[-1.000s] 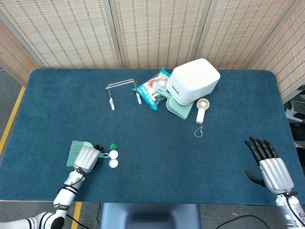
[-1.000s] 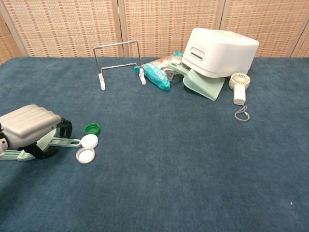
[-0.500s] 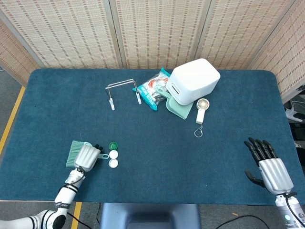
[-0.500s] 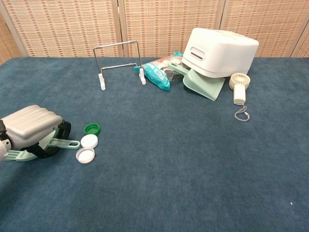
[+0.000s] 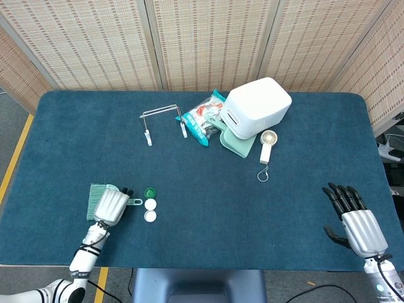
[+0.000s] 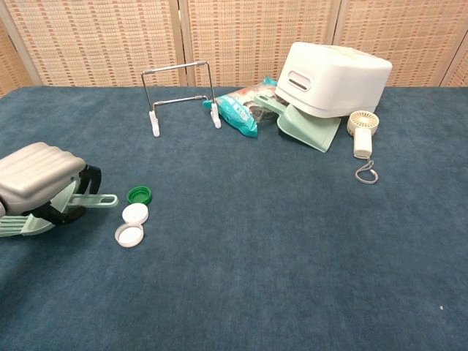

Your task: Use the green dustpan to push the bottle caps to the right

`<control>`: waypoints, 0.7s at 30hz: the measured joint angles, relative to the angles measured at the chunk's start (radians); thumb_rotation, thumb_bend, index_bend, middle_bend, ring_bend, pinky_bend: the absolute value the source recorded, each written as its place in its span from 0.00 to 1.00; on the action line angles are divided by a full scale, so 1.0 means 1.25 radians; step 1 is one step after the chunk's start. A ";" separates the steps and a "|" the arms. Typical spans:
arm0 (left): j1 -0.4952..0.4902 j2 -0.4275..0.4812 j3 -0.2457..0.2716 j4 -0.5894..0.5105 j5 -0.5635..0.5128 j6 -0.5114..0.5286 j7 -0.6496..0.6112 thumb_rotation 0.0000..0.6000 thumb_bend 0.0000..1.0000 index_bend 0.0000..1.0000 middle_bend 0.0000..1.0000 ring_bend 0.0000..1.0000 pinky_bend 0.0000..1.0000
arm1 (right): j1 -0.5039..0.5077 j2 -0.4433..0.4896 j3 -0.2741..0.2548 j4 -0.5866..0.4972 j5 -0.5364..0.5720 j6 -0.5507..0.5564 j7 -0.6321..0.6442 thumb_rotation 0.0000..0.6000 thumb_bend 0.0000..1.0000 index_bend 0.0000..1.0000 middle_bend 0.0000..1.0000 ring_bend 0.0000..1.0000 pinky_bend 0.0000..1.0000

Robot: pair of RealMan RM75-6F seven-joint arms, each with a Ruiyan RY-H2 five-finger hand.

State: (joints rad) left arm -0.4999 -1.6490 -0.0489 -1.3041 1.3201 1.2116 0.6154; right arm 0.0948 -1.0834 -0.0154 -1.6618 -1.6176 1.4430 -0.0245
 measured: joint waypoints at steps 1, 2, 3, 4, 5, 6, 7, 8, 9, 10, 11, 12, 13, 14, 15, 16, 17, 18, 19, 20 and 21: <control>0.002 0.003 -0.001 -0.005 0.005 0.005 -0.017 1.00 0.54 0.73 0.81 0.78 0.84 | 0.000 0.000 0.000 0.000 0.000 -0.001 -0.001 1.00 0.23 0.00 0.00 0.00 0.00; 0.003 0.006 -0.003 -0.009 0.011 0.010 -0.037 1.00 0.55 0.74 0.83 0.78 0.84 | 0.001 0.000 0.000 0.000 0.000 -0.002 -0.001 1.00 0.23 0.00 0.00 0.00 0.00; 0.006 0.010 -0.006 -0.015 0.019 0.017 -0.070 1.00 0.55 0.75 0.84 0.78 0.84 | 0.001 0.000 -0.001 -0.001 0.000 -0.003 -0.001 1.00 0.23 0.00 0.00 0.00 0.00; 0.007 0.013 -0.008 -0.019 0.026 0.024 -0.099 1.00 0.56 0.75 0.85 0.78 0.84 | 0.001 0.000 -0.001 -0.001 0.000 -0.003 -0.002 1.00 0.23 0.00 0.00 0.00 0.00; 0.009 0.015 -0.011 -0.022 0.033 0.031 -0.131 1.00 0.57 0.76 0.86 0.78 0.83 | 0.001 0.000 -0.001 -0.001 0.000 -0.003 -0.002 1.00 0.23 0.00 0.00 0.00 0.00; 0.012 0.019 -0.016 -0.025 0.042 0.042 -0.179 1.00 0.57 0.76 0.86 0.78 0.82 | 0.001 0.000 -0.001 -0.001 0.000 -0.003 -0.002 1.00 0.23 0.00 0.00 0.00 0.00; 0.014 0.020 -0.020 -0.028 0.048 0.050 -0.220 1.00 0.57 0.76 0.87 0.78 0.82 | 0.001 0.000 -0.001 -0.002 0.000 -0.003 -0.002 1.00 0.23 0.00 0.00 0.00 0.00; 0.016 0.022 -0.025 -0.030 0.053 0.058 -0.263 1.00 0.58 0.77 0.88 0.78 0.81 | 0.001 0.000 -0.002 -0.002 0.000 -0.003 -0.002 1.00 0.23 0.00 0.00 0.00 0.00; 0.019 0.023 -0.032 -0.032 0.059 0.068 -0.325 1.00 0.58 0.77 0.88 0.78 0.81 | 0.001 0.000 -0.002 -0.003 0.000 -0.003 -0.002 1.00 0.23 0.00 0.00 0.00 0.00; 0.021 0.024 -0.037 -0.034 0.063 0.075 -0.375 1.00 0.59 0.77 0.88 0.78 0.81 | 0.001 0.000 -0.002 -0.003 -0.001 -0.003 -0.002 1.00 0.23 0.00 0.00 0.00 0.00; 0.023 0.024 -0.042 -0.036 0.066 0.081 -0.427 1.00 0.59 0.77 0.88 0.78 0.81 | 0.001 0.000 -0.003 -0.003 -0.002 -0.003 -0.003 1.00 0.23 0.00 0.00 0.00 0.00; 0.025 0.025 -0.048 -0.038 0.071 0.087 -0.499 1.00 0.59 0.77 0.88 0.78 0.81 | 0.001 0.000 -0.003 -0.004 -0.003 -0.003 -0.004 1.00 0.23 0.00 0.00 0.00 0.00; 0.027 0.025 -0.052 -0.038 0.075 0.092 -0.555 1.00 0.60 0.77 0.88 0.78 0.81 | 0.001 0.000 -0.004 -0.005 -0.004 -0.002 -0.004 1.00 0.23 0.00 0.00 0.00 0.00; 0.029 0.025 -0.056 -0.038 0.079 0.096 -0.611 1.00 0.60 0.76 0.88 0.78 0.81 | 0.000 0.000 -0.004 -0.005 -0.005 -0.002 -0.005 1.00 0.23 0.00 0.00 0.00 0.00; 0.031 0.024 -0.060 -0.036 0.086 0.101 -0.685 1.00 0.60 0.76 0.88 0.78 0.81 | 0.000 0.000 -0.005 -0.006 -0.006 -0.001 -0.005 1.00 0.23 0.00 0.00 0.00 0.00; 0.032 0.022 -0.062 -0.032 0.092 0.106 -0.737 1.00 0.60 0.76 0.88 0.78 0.81 | 0.000 0.001 -0.005 -0.006 -0.006 0.000 -0.006 1.00 0.23 0.00 0.00 0.00 0.00; 0.033 0.019 -0.064 -0.026 0.099 0.110 -0.787 1.00 0.60 0.76 0.88 0.78 0.81 | -0.001 0.001 -0.005 -0.007 -0.007 0.000 -0.006 1.00 0.23 0.00 0.00 0.00 0.00; 0.035 0.013 -0.065 -0.016 0.109 0.116 -0.845 1.00 0.60 0.76 0.88 0.78 0.81 | -0.001 0.001 -0.005 -0.007 -0.007 0.001 -0.005 1.00 0.23 0.00 0.00 0.00 0.00; 0.035 0.008 -0.066 -0.007 0.116 0.120 -0.882 1.00 0.60 0.76 0.88 0.78 0.81 | -0.001 0.001 -0.005 -0.007 -0.006 0.001 -0.005 1.00 0.23 0.00 0.00 0.00 0.00; 0.036 0.002 -0.066 0.003 0.125 0.124 -0.914 1.00 0.60 0.76 0.88 0.78 0.81 | -0.001 0.001 -0.004 -0.007 -0.006 0.002 -0.005 1.00 0.23 0.00 0.00 0.00 0.00; 0.037 -0.009 -0.065 0.014 0.137 0.128 -0.949 1.00 0.60 0.76 0.88 0.78 0.81 | -0.001 0.001 -0.004 -0.006 -0.006 0.002 -0.005 1.00 0.23 0.00 0.00 0.00 0.00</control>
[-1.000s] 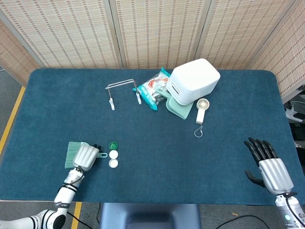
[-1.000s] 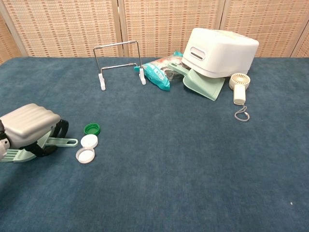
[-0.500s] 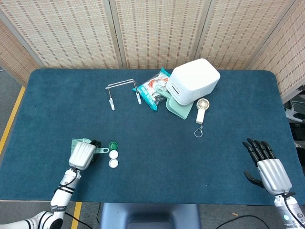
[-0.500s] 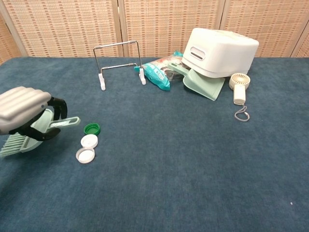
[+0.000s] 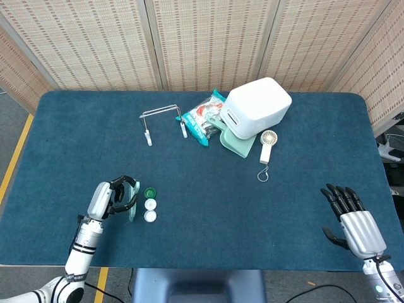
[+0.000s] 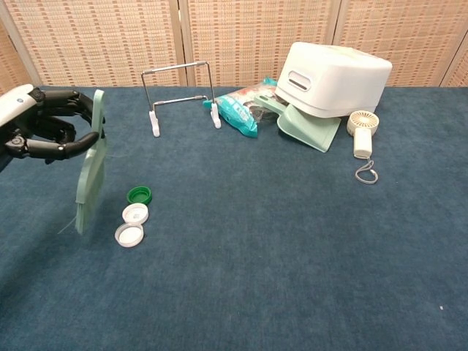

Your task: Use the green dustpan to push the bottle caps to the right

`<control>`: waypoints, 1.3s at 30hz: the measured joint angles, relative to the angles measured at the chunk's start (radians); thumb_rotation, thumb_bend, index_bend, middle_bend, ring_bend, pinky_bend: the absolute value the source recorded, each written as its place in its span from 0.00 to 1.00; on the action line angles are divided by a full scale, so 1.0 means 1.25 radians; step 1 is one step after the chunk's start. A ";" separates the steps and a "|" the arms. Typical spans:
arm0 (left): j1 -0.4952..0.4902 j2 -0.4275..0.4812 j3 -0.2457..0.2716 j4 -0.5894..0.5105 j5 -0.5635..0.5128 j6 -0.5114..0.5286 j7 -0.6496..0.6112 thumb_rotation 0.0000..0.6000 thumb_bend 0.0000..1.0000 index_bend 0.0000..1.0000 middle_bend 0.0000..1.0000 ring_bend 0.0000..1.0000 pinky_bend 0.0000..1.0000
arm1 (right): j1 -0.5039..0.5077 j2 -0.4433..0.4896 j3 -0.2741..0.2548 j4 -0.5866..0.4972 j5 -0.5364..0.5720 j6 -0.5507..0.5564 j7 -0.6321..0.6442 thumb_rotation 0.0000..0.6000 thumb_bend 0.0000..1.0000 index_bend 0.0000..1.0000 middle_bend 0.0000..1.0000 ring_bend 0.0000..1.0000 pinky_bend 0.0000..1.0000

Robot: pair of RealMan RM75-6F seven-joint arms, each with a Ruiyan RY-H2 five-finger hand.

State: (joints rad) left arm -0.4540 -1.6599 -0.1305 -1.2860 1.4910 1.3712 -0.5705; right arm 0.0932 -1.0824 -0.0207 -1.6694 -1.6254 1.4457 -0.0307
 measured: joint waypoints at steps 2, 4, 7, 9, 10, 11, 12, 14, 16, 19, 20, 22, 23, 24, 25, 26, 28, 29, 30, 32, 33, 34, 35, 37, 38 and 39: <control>0.000 -0.019 0.003 0.017 0.020 0.005 -0.030 1.00 0.60 0.76 0.88 0.78 0.81 | 0.000 0.000 0.000 0.001 0.000 -0.001 0.000 1.00 0.23 0.00 0.00 0.00 0.00; -0.003 -0.037 0.007 0.027 0.033 0.007 -0.041 1.00 0.60 0.76 0.88 0.78 0.81 | 0.001 0.000 0.000 0.001 -0.001 -0.002 0.001 1.00 0.23 0.00 0.00 0.00 0.00; -0.009 -0.056 0.012 0.047 0.043 0.007 -0.037 1.00 0.60 0.76 0.88 0.78 0.81 | 0.000 0.001 -0.001 0.001 -0.002 0.000 0.004 1.00 0.23 0.00 0.00 0.00 0.00; -0.012 -0.071 0.014 0.070 0.050 0.011 -0.030 1.00 0.60 0.76 0.88 0.78 0.81 | -0.001 0.003 -0.001 0.000 -0.003 0.003 0.007 1.00 0.23 0.00 0.00 0.00 0.00; -0.013 -0.078 0.015 0.081 0.054 0.014 -0.026 1.00 0.60 0.76 0.88 0.78 0.81 | -0.001 0.004 -0.001 0.000 -0.004 0.005 0.009 1.00 0.23 0.00 0.00 0.00 0.00; -0.014 -0.084 0.016 0.094 0.059 0.019 -0.022 1.00 0.60 0.76 0.88 0.78 0.81 | -0.002 0.004 -0.001 0.000 -0.004 0.006 0.010 1.00 0.23 0.00 0.00 0.00 0.00; -0.016 -0.092 0.018 0.112 0.067 0.028 -0.017 1.00 0.61 0.76 0.88 0.78 0.81 | -0.003 0.005 -0.001 0.000 -0.004 0.007 0.012 1.00 0.23 0.00 0.00 0.00 0.00; -0.017 -0.103 0.020 0.138 0.081 0.046 -0.011 1.00 0.61 0.76 0.88 0.78 0.81 | -0.003 0.006 -0.001 0.001 -0.002 0.006 0.013 1.00 0.23 0.00 0.00 0.00 0.00; -0.019 -0.113 0.022 0.158 0.096 0.064 -0.005 1.00 0.61 0.76 0.88 0.78 0.81 | -0.003 0.006 0.000 0.001 -0.001 0.006 0.013 1.00 0.23 0.00 0.00 0.00 0.00; -0.020 -0.117 0.024 0.170 0.103 0.077 -0.002 1.00 0.62 0.76 0.88 0.78 0.81 | -0.002 0.005 0.000 0.002 0.000 0.003 0.012 1.00 0.23 0.00 0.00 0.00 0.00; -0.019 -0.117 0.024 0.174 0.105 0.082 -0.001 1.00 0.62 0.76 0.88 0.78 0.81 | -0.001 0.005 -0.001 0.002 0.000 0.001 0.010 1.00 0.23 0.00 0.00 0.00 0.00; -0.018 -0.121 0.026 0.189 0.104 0.085 0.001 1.00 0.62 0.76 0.88 0.78 0.81 | 0.000 0.003 -0.001 0.000 -0.002 0.000 0.006 1.00 0.23 0.00 0.00 0.00 0.00; -0.018 -0.123 0.027 0.197 0.103 0.082 -0.001 1.00 0.62 0.77 0.88 0.78 0.81 | -0.001 0.003 -0.001 0.000 -0.002 0.001 0.006 1.00 0.23 0.00 0.00 0.00 0.00; -0.019 -0.127 0.029 0.209 0.101 0.077 -0.002 1.00 0.62 0.77 0.88 0.78 0.81 | -0.001 0.004 -0.001 -0.001 -0.003 0.002 0.005 1.00 0.23 0.00 0.00 0.00 0.00; -0.020 -0.130 0.030 0.219 0.100 0.073 -0.004 1.00 0.62 0.77 0.88 0.78 0.81 | -0.002 0.004 -0.002 -0.001 -0.004 0.003 0.005 1.00 0.23 0.00 0.00 0.00 0.00; -0.022 -0.134 0.031 0.229 0.099 0.068 -0.006 1.00 0.62 0.77 0.88 0.78 0.81 | -0.002 0.004 -0.002 -0.001 -0.004 0.003 0.006 1.00 0.23 0.00 0.00 0.00 0.00; -0.026 -0.142 0.033 0.254 0.096 0.057 -0.012 1.00 0.62 0.77 0.88 0.78 0.81 | -0.002 0.004 -0.001 0.000 -0.003 0.003 0.006 1.00 0.23 0.00 0.00 0.00 0.00; -0.028 -0.144 0.034 0.263 0.095 0.053 -0.015 1.00 0.62 0.77 0.88 0.78 0.81 | -0.002 0.004 -0.001 0.000 -0.002 0.003 0.006 1.00 0.23 0.00 0.00 0.00 0.00; -0.031 -0.147 0.036 0.273 0.096 0.049 -0.019 1.00 0.62 0.77 0.88 0.78 0.81 | -0.002 0.004 -0.001 0.001 -0.001 0.003 0.006 1.00 0.23 0.00 0.00 0.00 0.00; -0.034 -0.150 0.039 0.282 0.096 0.046 -0.027 1.00 0.62 0.77 0.88 0.78 0.81 | -0.001 0.004 0.000 0.001 0.000 0.002 0.006 1.00 0.23 0.00 0.00 0.00 0.00; -0.035 -0.152 0.041 0.285 0.096 0.045 -0.030 1.00 0.62 0.77 0.88 0.78 0.81 | -0.001 0.003 0.000 0.002 0.001 0.001 0.005 1.00 0.23 0.00 0.00 0.00 0.00; -0.036 -0.153 0.042 0.287 0.096 0.044 -0.032 1.00 0.62 0.77 0.88 0.78 0.81 | -0.001 0.003 0.000 0.002 0.002 0.000 0.005 1.00 0.23 0.00 0.00 0.00 0.00; -0.036 -0.155 0.042 0.288 0.096 0.043 -0.033 1.00 0.62 0.77 0.88 0.78 0.81 | -0.001 0.003 0.000 0.002 0.002 -0.001 0.005 1.00 0.23 0.00 0.00 0.00 0.00; -0.038 -0.158 0.043 0.288 0.094 0.040 -0.043 1.00 0.62 0.77 0.88 0.78 0.81 | 0.000 0.002 0.001 0.002 0.003 -0.001 0.004 1.00 0.23 0.00 0.00 0.00 0.00; -0.039 -0.160 0.043 0.288 0.093 0.038 -0.049 1.00 0.62 0.77 0.88 0.78 0.81 | 0.000 0.002 0.001 0.002 0.003 -0.001 0.003 1.00 0.23 0.00 0.00 0.00 0.00; -0.040 -0.163 0.043 0.286 0.091 0.035 -0.057 1.00 0.62 0.77 0.88 0.78 0.81 | 0.000 0.002 0.001 0.002 0.003 -0.001 0.003 1.00 0.23 0.00 0.00 0.00 0.00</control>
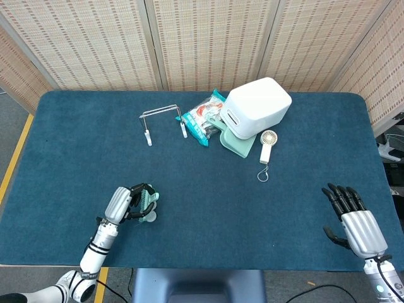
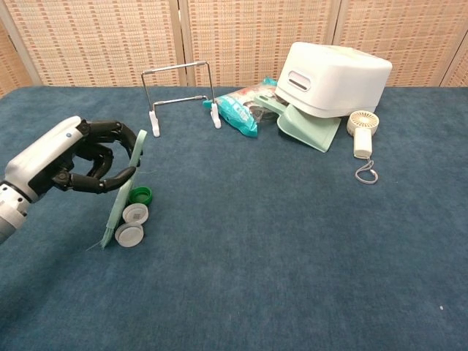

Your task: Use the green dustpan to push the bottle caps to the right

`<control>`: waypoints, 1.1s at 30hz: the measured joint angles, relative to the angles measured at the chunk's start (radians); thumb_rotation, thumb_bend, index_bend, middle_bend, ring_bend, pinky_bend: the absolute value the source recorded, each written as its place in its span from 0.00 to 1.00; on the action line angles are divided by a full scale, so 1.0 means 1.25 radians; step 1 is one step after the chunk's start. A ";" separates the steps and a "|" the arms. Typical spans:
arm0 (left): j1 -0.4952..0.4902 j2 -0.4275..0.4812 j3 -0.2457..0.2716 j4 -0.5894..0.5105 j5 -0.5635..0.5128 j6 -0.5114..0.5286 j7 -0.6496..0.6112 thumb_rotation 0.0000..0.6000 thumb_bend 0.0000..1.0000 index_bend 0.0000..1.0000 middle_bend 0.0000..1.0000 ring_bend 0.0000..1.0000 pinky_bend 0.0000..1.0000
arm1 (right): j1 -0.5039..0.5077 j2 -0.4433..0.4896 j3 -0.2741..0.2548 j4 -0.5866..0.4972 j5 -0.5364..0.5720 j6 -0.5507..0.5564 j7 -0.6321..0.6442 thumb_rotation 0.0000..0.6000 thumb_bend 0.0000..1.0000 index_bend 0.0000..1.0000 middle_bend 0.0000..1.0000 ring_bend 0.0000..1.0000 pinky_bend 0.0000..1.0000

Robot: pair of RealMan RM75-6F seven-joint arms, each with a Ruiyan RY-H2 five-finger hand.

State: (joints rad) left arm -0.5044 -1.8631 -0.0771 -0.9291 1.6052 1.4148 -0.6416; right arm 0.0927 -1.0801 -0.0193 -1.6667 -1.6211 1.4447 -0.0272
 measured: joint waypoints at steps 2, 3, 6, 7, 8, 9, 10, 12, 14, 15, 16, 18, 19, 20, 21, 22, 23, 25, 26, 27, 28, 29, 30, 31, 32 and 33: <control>-0.005 -0.007 -0.002 -0.003 -0.003 -0.005 -0.008 1.00 0.62 0.77 0.88 0.78 0.81 | 0.000 0.000 0.000 0.000 0.002 -0.001 0.000 1.00 0.23 0.00 0.00 0.00 0.00; -0.008 -0.012 -0.004 -0.005 -0.004 -0.008 -0.011 1.00 0.62 0.77 0.88 0.78 0.81 | 0.001 0.000 0.001 0.000 0.003 -0.003 -0.001 1.00 0.23 0.00 0.00 0.00 0.00; -0.021 -0.029 -0.010 -0.005 -0.007 -0.016 -0.020 1.00 0.62 0.77 0.88 0.78 0.81 | 0.001 0.000 0.001 0.000 0.003 -0.003 -0.001 1.00 0.23 0.00 0.00 0.00 0.00; -0.024 -0.034 -0.011 -0.003 -0.007 -0.018 -0.023 1.00 0.62 0.77 0.88 0.78 0.81 | 0.001 0.000 0.001 0.000 0.002 -0.002 -0.001 1.00 0.23 0.00 0.00 0.00 0.00; -0.028 -0.040 -0.012 -0.002 -0.007 -0.019 -0.025 1.00 0.62 0.77 0.88 0.78 0.81 | 0.001 0.000 0.001 0.000 0.003 -0.001 0.000 1.00 0.23 0.00 0.00 0.00 0.00; -0.033 -0.048 -0.013 0.001 -0.006 -0.021 -0.027 1.00 0.62 0.77 0.88 0.78 0.81 | 0.000 0.000 0.001 0.000 0.003 0.000 0.001 1.00 0.23 0.00 0.00 0.00 0.00; -0.037 -0.054 -0.014 0.004 -0.005 -0.021 -0.029 1.00 0.62 0.77 0.88 0.78 0.81 | 0.000 0.000 0.002 0.000 0.003 0.000 0.002 1.00 0.23 0.00 0.00 0.00 0.00; -0.046 -0.068 -0.016 0.010 -0.002 -0.022 -0.032 1.00 0.62 0.77 0.88 0.78 0.81 | 0.000 0.001 0.002 0.000 0.004 0.001 0.003 1.00 0.23 0.00 0.00 0.00 0.00; -0.055 -0.080 -0.019 0.014 0.000 -0.024 -0.034 1.00 0.62 0.77 0.88 0.78 0.81 | -0.001 0.002 0.002 -0.001 0.004 0.002 0.005 1.00 0.23 0.00 0.00 0.00 0.00; -0.062 -0.087 -0.020 0.016 0.001 -0.027 -0.035 1.00 0.62 0.77 0.88 0.78 0.81 | -0.001 0.002 0.002 -0.001 0.004 0.003 0.006 1.00 0.23 0.00 0.00 0.00 0.00; -0.067 -0.092 -0.022 0.018 0.002 -0.029 -0.036 1.00 0.62 0.77 0.88 0.78 0.81 | -0.001 0.003 0.003 -0.001 0.004 0.004 0.007 1.00 0.23 0.00 0.00 0.00 0.00; -0.077 -0.103 -0.023 0.021 0.004 -0.034 -0.038 1.00 0.62 0.77 0.88 0.78 0.81 | -0.002 0.004 0.004 -0.001 0.004 0.007 0.010 1.00 0.23 0.00 0.00 0.00 0.00; -0.081 -0.108 -0.024 0.023 0.005 -0.036 -0.038 1.00 0.62 0.77 0.88 0.78 0.81 | -0.003 0.004 0.004 -0.001 0.004 0.008 0.012 1.00 0.23 0.00 0.00 0.00 0.00; -0.085 -0.113 -0.024 0.024 0.005 -0.039 -0.039 1.00 0.62 0.77 0.88 0.78 0.81 | -0.003 0.005 0.004 -0.001 0.004 0.010 0.013 1.00 0.23 0.00 0.00 0.00 0.00; -0.090 -0.119 -0.024 0.027 0.006 -0.042 -0.040 1.00 0.62 0.77 0.88 0.78 0.81 | -0.004 0.006 0.005 0.000 0.004 0.011 0.014 1.00 0.23 0.00 0.00 0.00 0.00; -0.094 -0.125 -0.024 0.028 0.006 -0.044 -0.040 1.00 0.62 0.77 0.88 0.78 0.81 | -0.004 0.006 0.005 0.000 0.004 0.012 0.016 1.00 0.23 0.00 0.00 0.00 0.00; -0.097 -0.130 -0.025 0.030 0.007 -0.045 -0.040 1.00 0.62 0.77 0.88 0.78 0.81 | -0.005 0.007 0.005 0.000 0.004 0.013 0.016 1.00 0.23 0.00 0.00 0.00 0.00; -0.106 -0.140 -0.027 0.032 0.009 -0.045 -0.041 1.00 0.62 0.77 0.88 0.78 0.81 | -0.005 0.007 0.006 0.001 0.005 0.014 0.019 1.00 0.23 0.00 0.00 0.00 0.00; -0.110 -0.142 -0.029 0.032 0.010 -0.043 -0.041 1.00 0.62 0.77 0.88 0.78 0.81 | -0.005 0.008 0.006 0.001 0.005 0.013 0.019 1.00 0.23 0.00 0.00 0.00 0.00; -0.113 -0.144 -0.032 0.032 0.012 -0.038 -0.039 1.00 0.62 0.77 0.88 0.78 0.81 | -0.005 0.008 0.005 0.002 0.005 0.012 0.020 1.00 0.23 0.00 0.00 0.00 0.00; -0.115 -0.144 -0.034 0.031 0.014 -0.033 -0.037 1.00 0.62 0.77 0.88 0.78 0.81 | -0.005 0.008 0.005 0.002 0.005 0.012 0.020 1.00 0.23 0.00 0.00 0.00 0.00; -0.118 -0.143 -0.036 0.030 0.017 -0.027 -0.035 1.00 0.62 0.77 0.88 0.78 0.81 | -0.005 0.008 0.005 0.002 0.005 0.011 0.020 1.00 0.23 0.00 0.00 0.00 0.00; -0.121 -0.139 -0.040 0.029 0.020 -0.018 -0.029 1.00 0.62 0.77 0.88 0.78 0.81 | -0.005 0.008 0.005 0.003 0.005 0.011 0.020 1.00 0.23 0.00 0.00 0.00 0.00; -0.122 -0.134 -0.042 0.027 0.021 -0.012 -0.024 1.00 0.62 0.77 0.88 0.78 0.81 | -0.005 0.008 0.005 0.003 0.005 0.012 0.020 1.00 0.23 0.00 0.00 0.00 0.00; -0.123 -0.128 -0.045 0.024 0.022 -0.008 -0.020 1.00 0.62 0.77 0.88 0.78 0.81 | -0.005 0.009 0.005 0.002 0.004 0.012 0.020 1.00 0.23 0.00 0.00 0.00 0.00; -0.124 -0.118 -0.047 0.021 0.022 -0.004 -0.014 1.00 0.62 0.77 0.88 0.78 0.81 | -0.005 0.009 0.004 0.002 0.003 0.012 0.020 1.00 0.23 0.00 0.00 0.00 0.00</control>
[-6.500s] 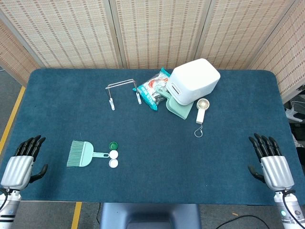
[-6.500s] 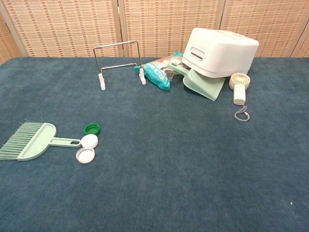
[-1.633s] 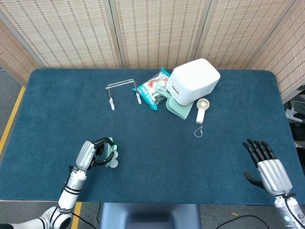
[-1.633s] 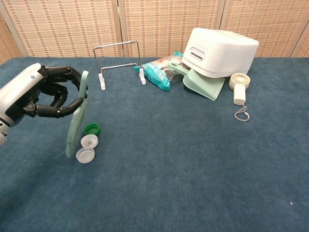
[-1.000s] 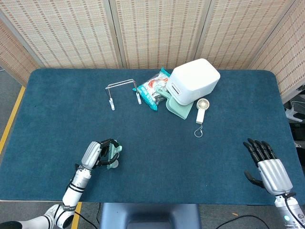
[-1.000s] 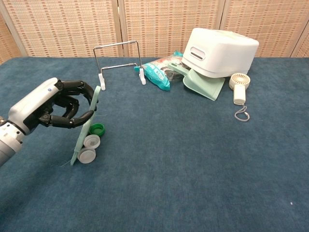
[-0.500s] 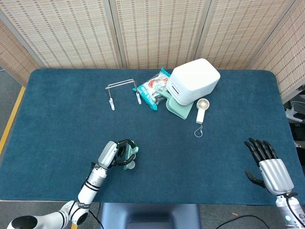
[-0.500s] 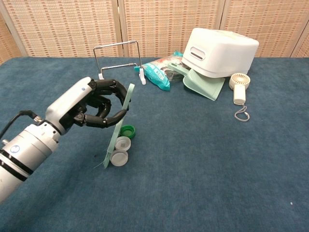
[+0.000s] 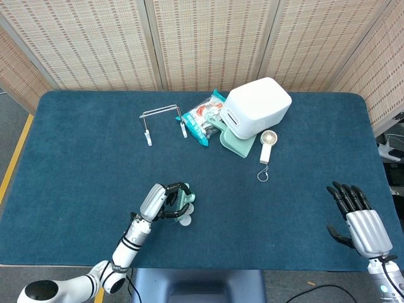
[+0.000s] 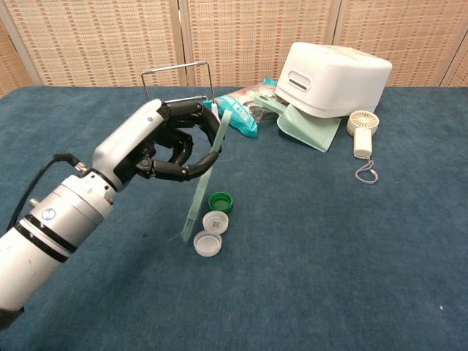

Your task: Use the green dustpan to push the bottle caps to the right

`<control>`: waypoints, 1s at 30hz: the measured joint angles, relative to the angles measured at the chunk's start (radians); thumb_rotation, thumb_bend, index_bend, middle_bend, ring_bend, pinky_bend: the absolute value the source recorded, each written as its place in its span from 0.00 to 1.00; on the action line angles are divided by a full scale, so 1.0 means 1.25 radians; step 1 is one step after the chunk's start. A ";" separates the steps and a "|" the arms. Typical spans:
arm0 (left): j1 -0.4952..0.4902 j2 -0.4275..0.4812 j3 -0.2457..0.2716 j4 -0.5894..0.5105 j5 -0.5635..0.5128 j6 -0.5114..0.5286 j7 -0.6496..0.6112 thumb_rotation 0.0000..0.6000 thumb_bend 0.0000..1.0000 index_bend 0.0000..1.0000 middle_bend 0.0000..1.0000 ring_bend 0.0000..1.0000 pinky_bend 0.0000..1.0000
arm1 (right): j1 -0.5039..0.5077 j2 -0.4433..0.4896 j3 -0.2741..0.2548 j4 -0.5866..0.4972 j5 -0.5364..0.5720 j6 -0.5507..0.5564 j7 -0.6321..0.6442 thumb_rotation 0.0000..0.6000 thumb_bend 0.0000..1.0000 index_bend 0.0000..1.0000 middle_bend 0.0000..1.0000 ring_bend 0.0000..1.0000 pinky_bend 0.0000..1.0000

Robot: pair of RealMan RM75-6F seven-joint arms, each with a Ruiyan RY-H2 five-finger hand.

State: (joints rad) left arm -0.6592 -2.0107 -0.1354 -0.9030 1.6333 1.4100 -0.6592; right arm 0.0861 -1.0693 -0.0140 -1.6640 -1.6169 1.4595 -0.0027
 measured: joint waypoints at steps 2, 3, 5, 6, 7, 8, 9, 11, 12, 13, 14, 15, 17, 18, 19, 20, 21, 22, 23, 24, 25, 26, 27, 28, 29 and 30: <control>0.001 0.019 -0.001 -0.006 0.001 0.005 0.011 1.00 0.62 0.77 0.88 0.78 0.81 | 0.000 0.000 -0.001 -0.001 -0.001 0.000 -0.001 1.00 0.23 0.00 0.00 0.00 0.00; 0.003 0.034 -0.001 -0.012 0.001 0.007 0.016 1.00 0.62 0.77 0.88 0.78 0.81 | 0.000 0.000 -0.001 -0.001 -0.001 -0.001 -0.002 1.00 0.23 0.00 0.00 0.00 0.00; 0.008 0.060 0.004 -0.027 0.000 0.006 0.021 1.00 0.63 0.77 0.88 0.78 0.81 | 0.000 0.000 -0.001 -0.002 -0.001 -0.001 -0.004 1.00 0.23 0.00 0.00 0.00 0.00; 0.012 0.081 0.008 -0.038 0.000 0.004 0.028 1.00 0.63 0.77 0.88 0.78 0.81 | 0.000 0.000 -0.001 -0.002 -0.001 -0.002 -0.005 1.00 0.23 0.00 0.00 0.00 0.00; 0.016 0.099 0.012 -0.046 0.000 0.003 0.037 1.00 0.63 0.77 0.88 0.78 0.81 | 0.000 -0.001 -0.002 -0.002 -0.001 -0.002 -0.006 1.00 0.23 0.00 0.00 0.00 0.00; 0.020 0.117 0.017 -0.054 0.000 0.001 0.049 1.00 0.63 0.77 0.88 0.78 0.81 | 0.000 -0.001 -0.002 -0.002 -0.001 -0.003 -0.007 1.00 0.23 0.00 0.00 0.00 0.00; 0.026 0.142 0.024 -0.064 0.000 -0.001 0.068 1.00 0.63 0.77 0.88 0.78 0.81 | 0.000 -0.001 -0.002 -0.002 -0.001 -0.005 -0.008 1.00 0.23 0.00 0.00 0.00 0.00; 0.037 0.180 0.037 -0.079 0.000 -0.005 0.103 1.00 0.63 0.76 0.88 0.78 0.81 | 0.001 -0.002 -0.002 -0.002 0.000 -0.008 -0.011 1.00 0.23 0.00 0.00 0.00 0.00; 0.046 0.203 0.045 -0.087 0.000 -0.007 0.129 1.00 0.63 0.76 0.88 0.78 0.81 | 0.002 -0.003 -0.002 -0.003 0.000 -0.010 -0.013 1.00 0.23 0.00 0.00 0.00 0.00; 0.052 0.218 0.050 -0.092 0.000 -0.007 0.150 1.00 0.64 0.76 0.88 0.78 0.81 | 0.003 -0.004 -0.002 -0.003 0.001 -0.011 -0.015 1.00 0.23 0.00 0.00 0.00 0.00; 0.059 0.228 0.057 -0.094 0.001 -0.006 0.173 1.00 0.64 0.75 0.88 0.78 0.81 | 0.003 -0.004 -0.003 -0.003 0.001 -0.012 -0.017 1.00 0.23 0.00 0.00 0.00 0.00; 0.067 0.239 0.066 -0.094 0.004 -0.005 0.207 1.00 0.65 0.75 0.88 0.78 0.81 | 0.004 -0.005 -0.003 -0.004 0.001 -0.014 -0.020 1.00 0.23 0.00 0.00 0.00 0.00; 0.079 0.251 0.081 -0.088 0.010 -0.003 0.264 1.00 0.66 0.75 0.88 0.78 0.81 | 0.005 -0.007 -0.003 -0.004 0.001 -0.016 -0.024 1.00 0.23 0.00 0.00 0.00 0.00; 0.087 0.257 0.091 -0.082 0.014 -0.002 0.306 1.00 0.66 0.75 0.88 0.78 0.81 | 0.006 -0.009 -0.003 -0.005 0.001 -0.017 -0.026 1.00 0.23 0.00 0.00 0.00 0.00; 0.094 0.260 0.099 -0.077 0.017 -0.001 0.338 1.00 0.66 0.75 0.88 0.78 0.81 | 0.006 -0.009 -0.003 -0.005 0.001 -0.018 -0.028 1.00 0.23 0.00 0.00 0.00 0.00; 0.101 0.263 0.106 -0.071 0.018 -0.002 0.369 1.00 0.66 0.74 0.88 0.78 0.81 | 0.007 -0.010 -0.003 -0.006 0.001 -0.020 -0.030 1.00 0.23 0.00 0.00 0.00 0.00; 0.111 0.264 0.117 -0.064 0.020 -0.004 0.408 1.00 0.66 0.74 0.87 0.78 0.81 | 0.007 -0.011 -0.004 -0.006 0.000 -0.021 -0.032 1.00 0.23 0.00 0.00 0.00 0.00; 0.119 0.264 0.125 -0.057 0.020 -0.007 0.433 1.00 0.65 0.72 0.86 0.78 0.81 | 0.008 -0.011 -0.004 -0.007 0.000 -0.022 -0.033 1.00 0.23 0.00 0.00 0.00 0.00; 0.126 0.263 0.132 -0.050 0.020 -0.014 0.454 1.00 0.63 0.69 0.83 0.78 0.81 | 0.008 -0.012 -0.005 -0.008 -0.001 -0.022 -0.033 1.00 0.23 0.00 0.00 0.00 0.00; 0.133 0.260 0.140 -0.042 0.019 -0.026 0.472 1.00 0.61 0.65 0.80 0.78 0.81 | 0.008 -0.012 -0.005 -0.009 -0.002 -0.022 -0.034 1.00 0.23 0.00 0.00 0.00 0.00; 0.136 0.257 0.144 -0.035 0.018 -0.036 0.479 1.00 0.57 0.56 0.72 0.78 0.81 | 0.007 -0.011 -0.006 -0.009 -0.002 -0.021 -0.034 1.00 0.23 0.00 0.00 0.00 0.00; 0.138 0.252 0.148 -0.028 0.017 -0.045 0.481 1.00 0.53 0.46 0.62 0.78 0.81 | 0.007 -0.011 -0.005 -0.010 -0.002 -0.020 -0.033 1.00 0.23 0.00 0.00 0.00 0.00; 0.140 0.245 0.151 -0.019 0.014 -0.056 0.479 1.00 0.50 0.37 0.53 0.78 0.81 | 0.006 -0.010 -0.005 -0.010 -0.002 -0.018 -0.031 1.00 0.23 0.00 0.00 0.00 0.00; 0.140 0.242 0.152 -0.015 0.012 -0.064 0.477 1.00 0.48 0.26 0.44 0.77 0.81 | 0.006 -0.010 -0.005 -0.010 -0.001 -0.017 -0.029 1.00 0.23 0.00 0.00 0.00 0.00; 0.140 0.240 0.152 -0.014 0.010 -0.071 0.474 1.00 0.45 0.17 0.35 0.76 0.81 | 0.005 -0.009 -0.004 -0.010 -0.001 -0.016 -0.027 1.00 0.23 0.00 0.00 0.00 0.00; 0.140 0.239 0.152 -0.016 0.006 -0.078 0.466 1.00 0.44 0.12 0.30 0.75 0.81 | 0.005 -0.008 -0.004 -0.009 0.000 -0.015 -0.025 1.00 0.23 0.00 0.00 0.00 0.00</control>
State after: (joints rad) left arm -0.4844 -1.7125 0.0543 -0.9230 1.6414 1.3127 -0.0768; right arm 0.0926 -1.0798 -0.0187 -1.6755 -1.6170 1.4403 -0.0344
